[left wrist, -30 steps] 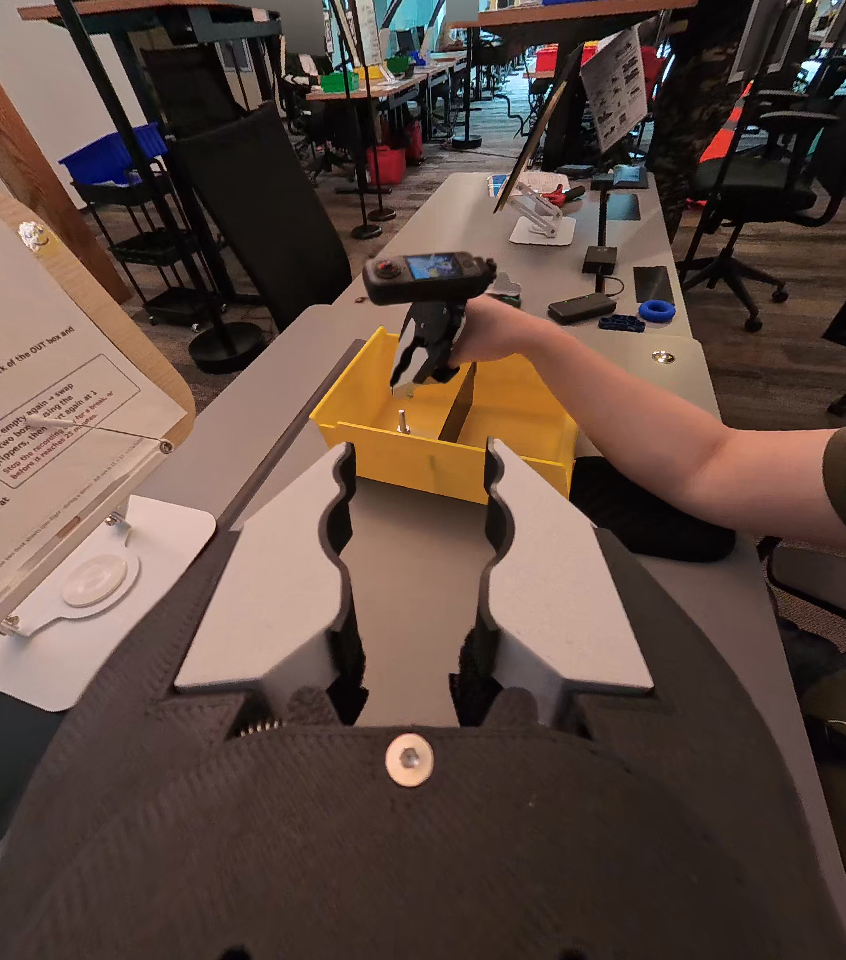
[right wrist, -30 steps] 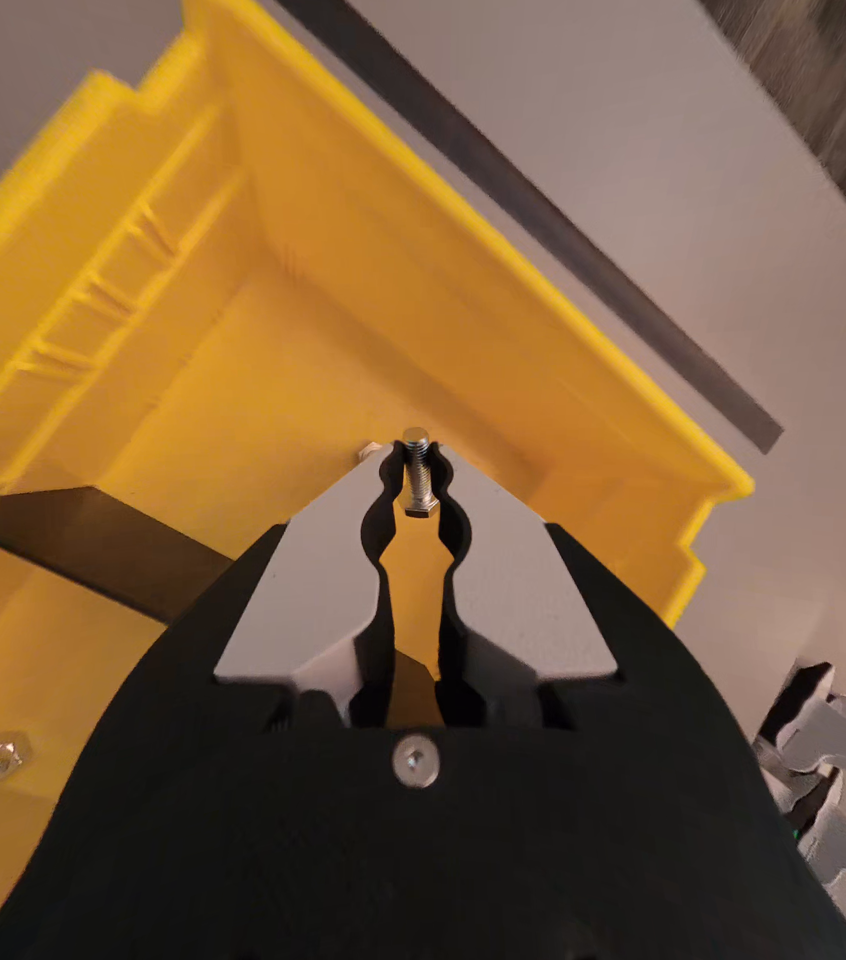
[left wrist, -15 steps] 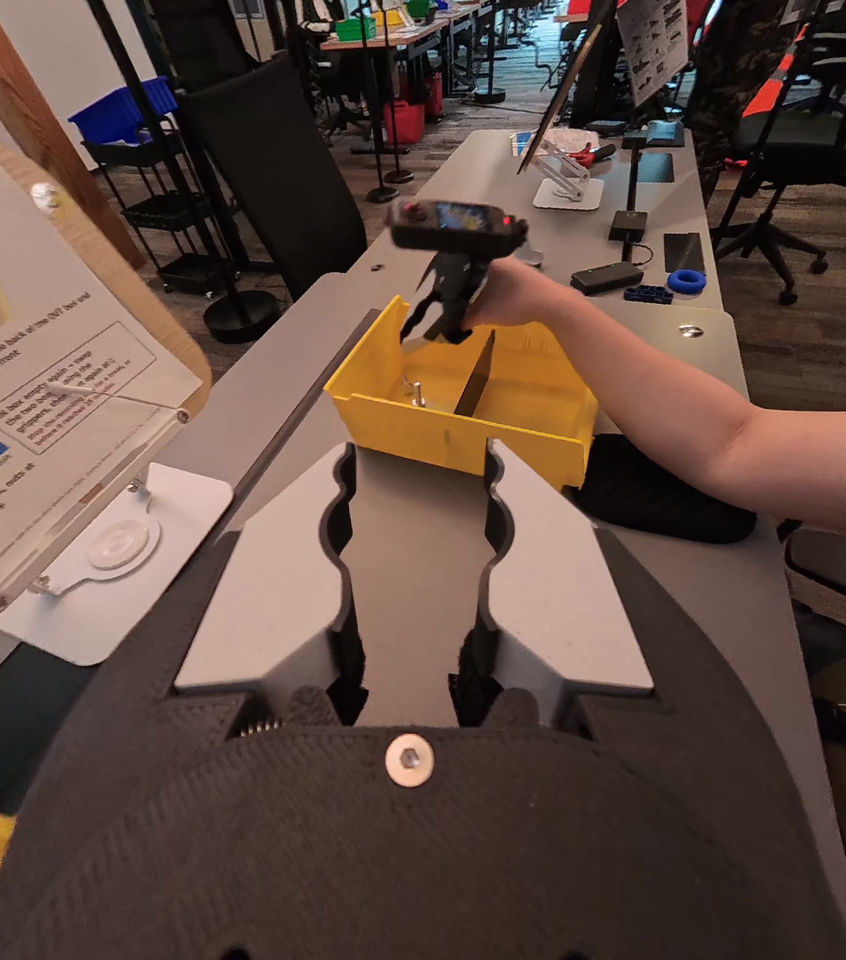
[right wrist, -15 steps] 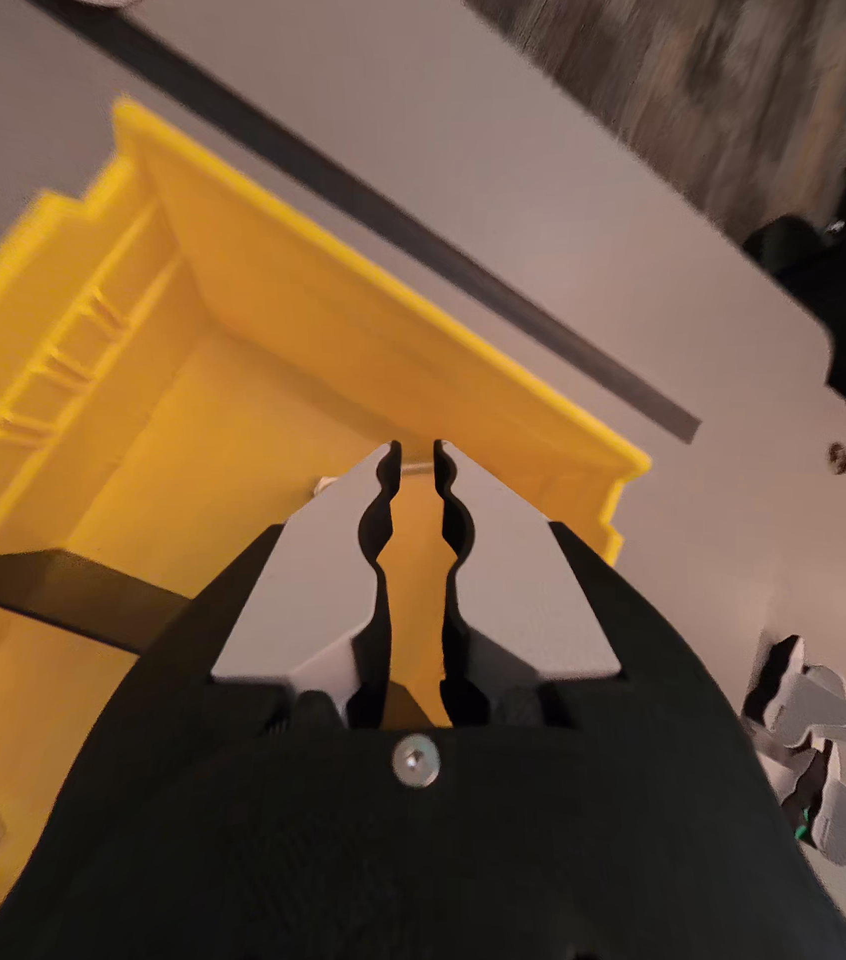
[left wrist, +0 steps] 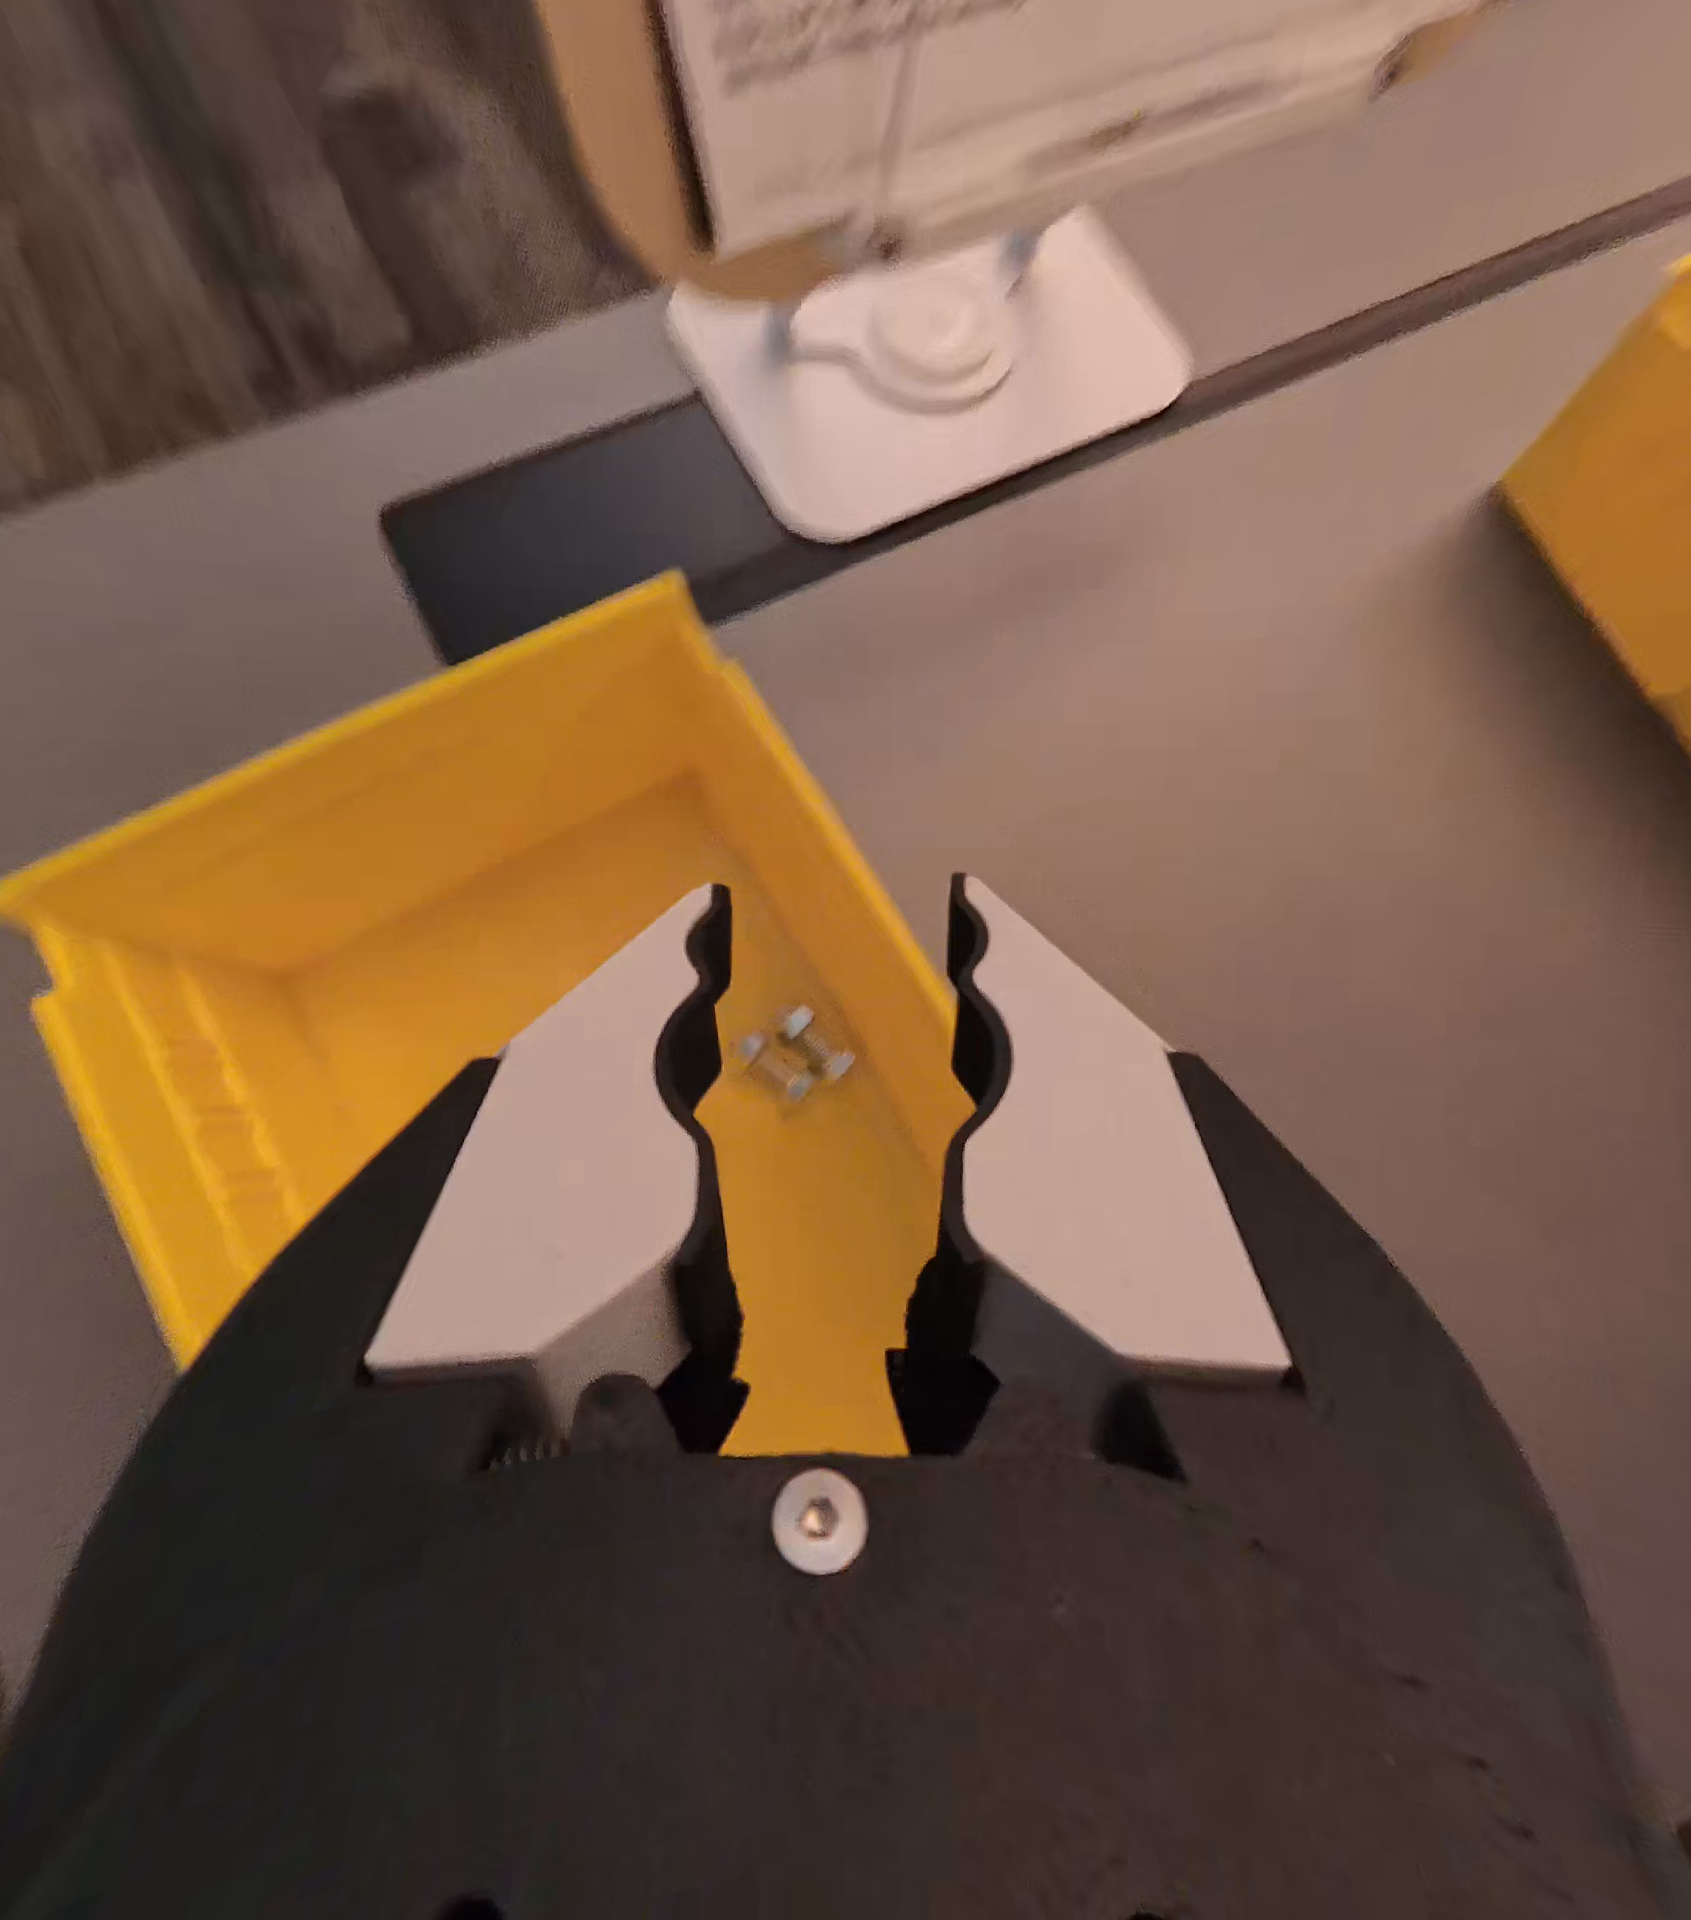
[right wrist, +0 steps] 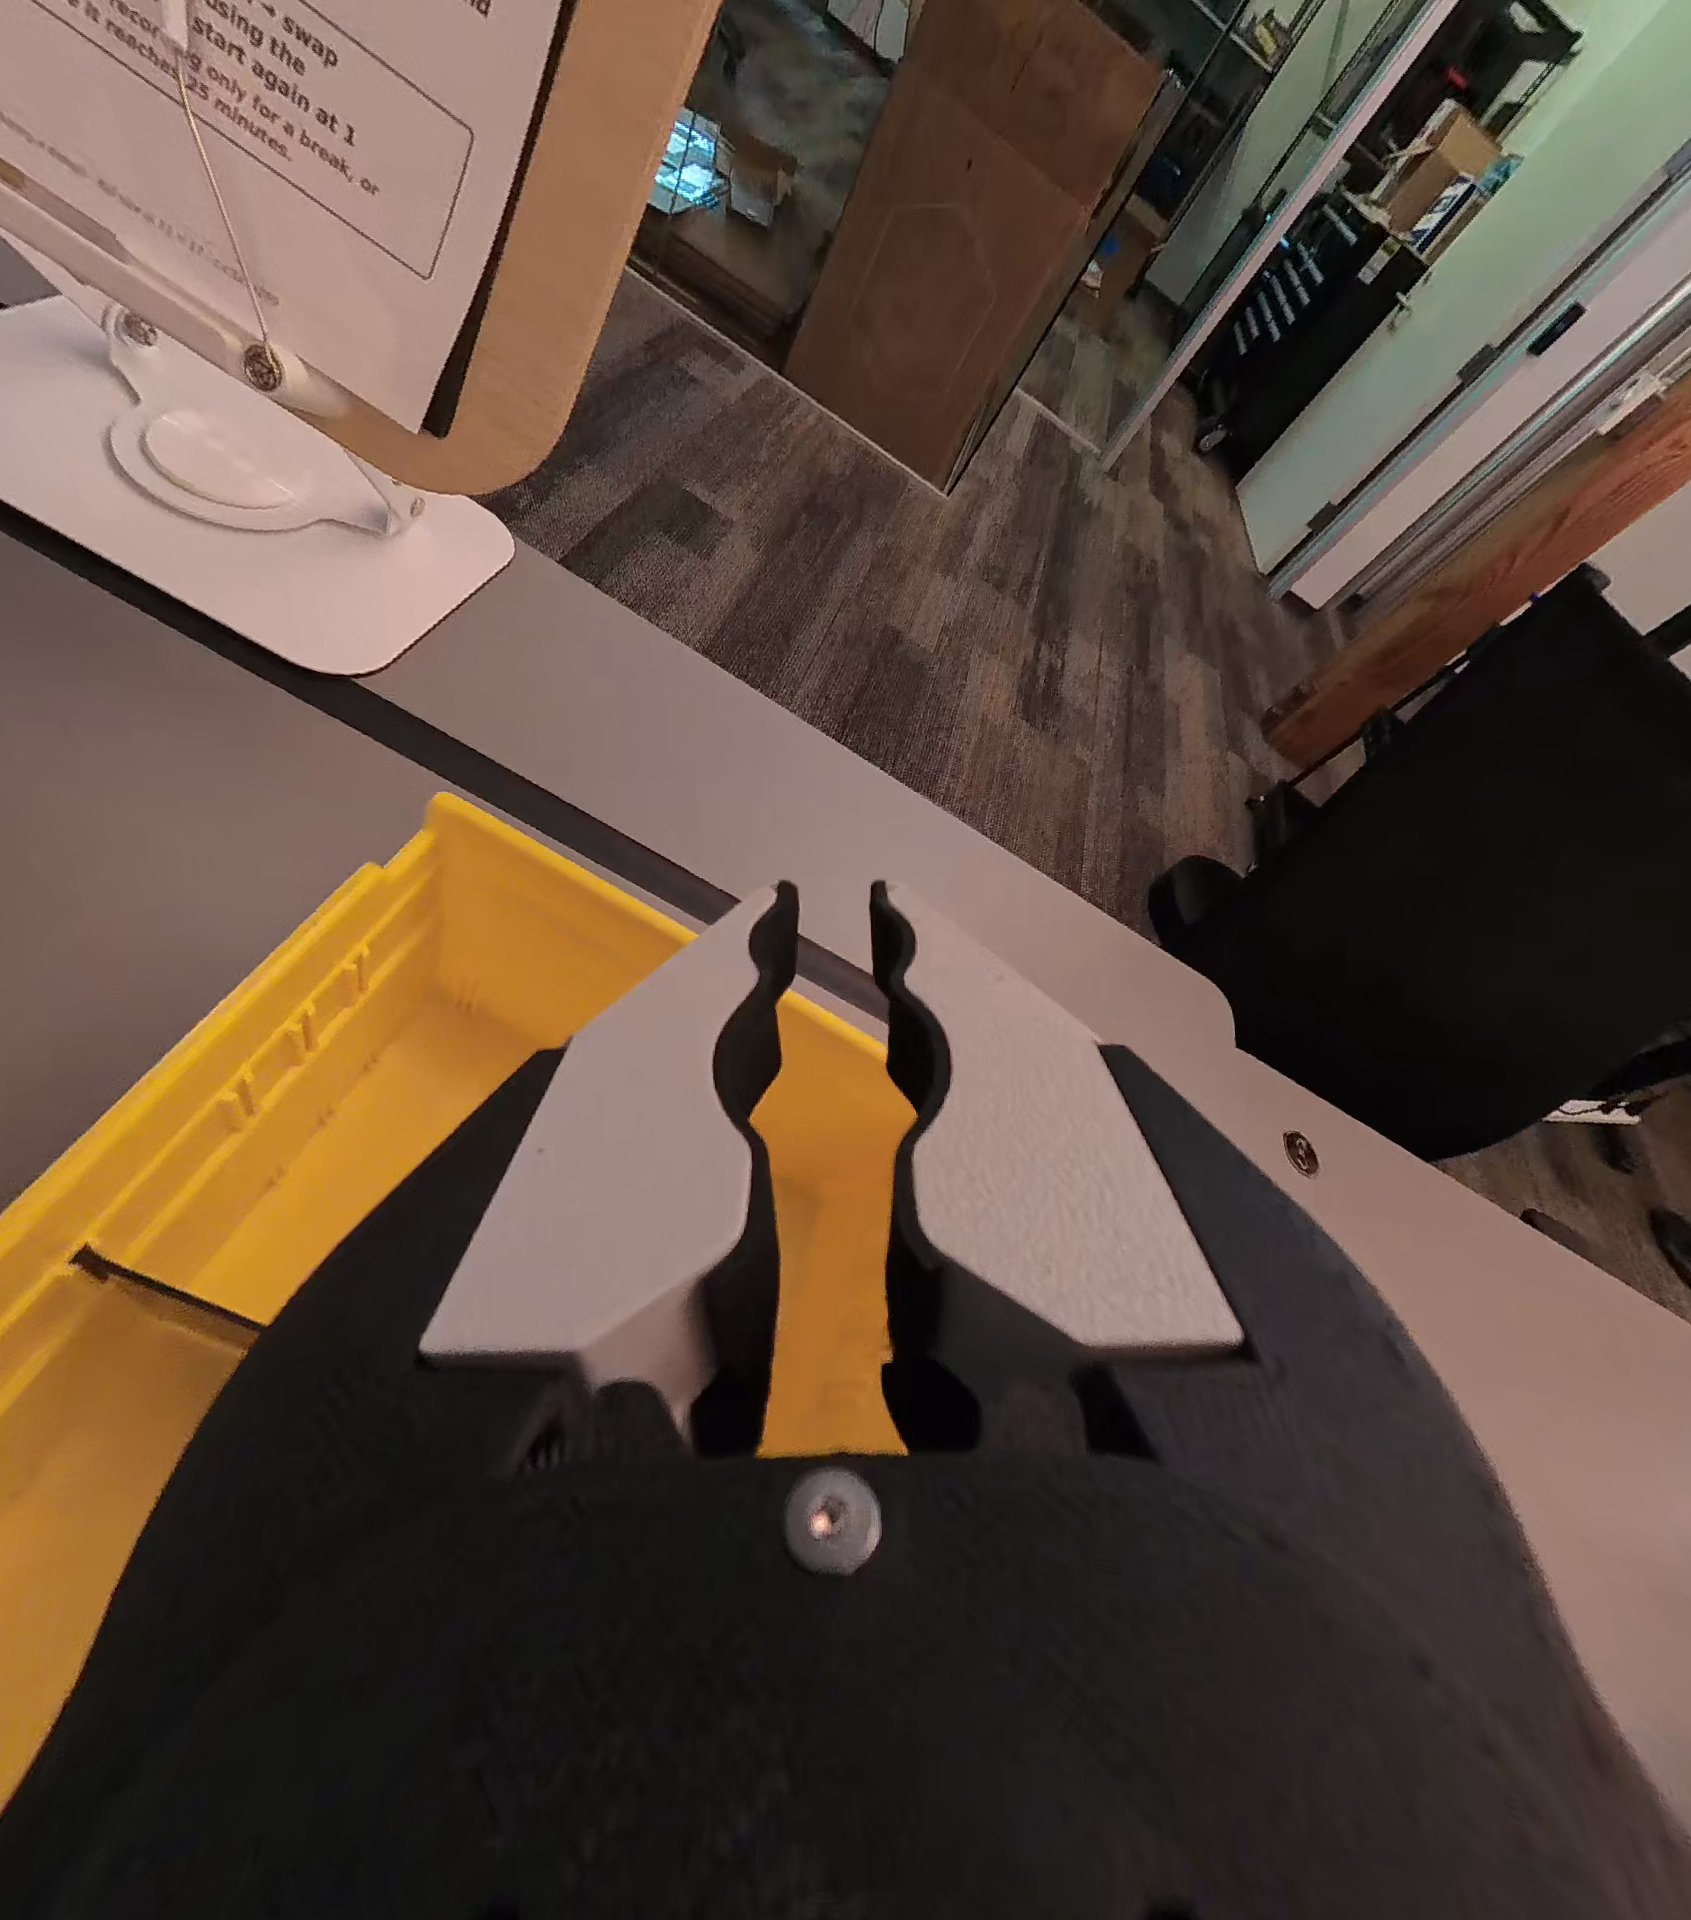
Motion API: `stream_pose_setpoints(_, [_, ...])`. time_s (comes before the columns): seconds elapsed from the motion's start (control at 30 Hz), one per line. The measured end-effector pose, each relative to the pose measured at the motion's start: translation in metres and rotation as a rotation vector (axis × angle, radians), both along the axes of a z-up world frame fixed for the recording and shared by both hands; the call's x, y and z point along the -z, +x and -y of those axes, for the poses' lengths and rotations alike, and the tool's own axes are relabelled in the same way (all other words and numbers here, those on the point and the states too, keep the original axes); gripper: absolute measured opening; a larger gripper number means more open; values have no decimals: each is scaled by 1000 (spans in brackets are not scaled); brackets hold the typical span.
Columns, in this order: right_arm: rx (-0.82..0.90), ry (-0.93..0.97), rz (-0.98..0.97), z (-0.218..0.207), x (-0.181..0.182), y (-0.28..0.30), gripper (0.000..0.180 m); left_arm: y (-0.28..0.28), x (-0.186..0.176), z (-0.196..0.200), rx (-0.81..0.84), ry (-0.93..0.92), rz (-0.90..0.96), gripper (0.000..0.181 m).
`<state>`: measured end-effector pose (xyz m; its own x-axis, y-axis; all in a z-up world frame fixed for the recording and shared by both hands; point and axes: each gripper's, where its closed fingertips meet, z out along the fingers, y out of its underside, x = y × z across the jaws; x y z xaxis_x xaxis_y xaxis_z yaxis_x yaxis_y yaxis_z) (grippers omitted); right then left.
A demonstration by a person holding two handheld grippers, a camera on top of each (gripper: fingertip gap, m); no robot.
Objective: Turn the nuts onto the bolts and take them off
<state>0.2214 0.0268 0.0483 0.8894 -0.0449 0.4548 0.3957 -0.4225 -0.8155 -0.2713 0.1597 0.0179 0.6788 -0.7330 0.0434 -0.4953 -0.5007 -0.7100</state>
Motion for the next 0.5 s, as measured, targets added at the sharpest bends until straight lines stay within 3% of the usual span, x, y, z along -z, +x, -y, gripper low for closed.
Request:
stream_pose_setpoints(0.1, [7,-30,-6,0,7,3,15,-29,49,-3,-105,-215,-126,36])
stream_pose_setpoints(0.23, [7,-95,6,0,21,5,18,-42,103,6,-187,-549,-161,36])
stream_pose_setpoints(0.5, [6,-160,20,-2,36,5,21,-45,147,5,-240,-703,-277,39])
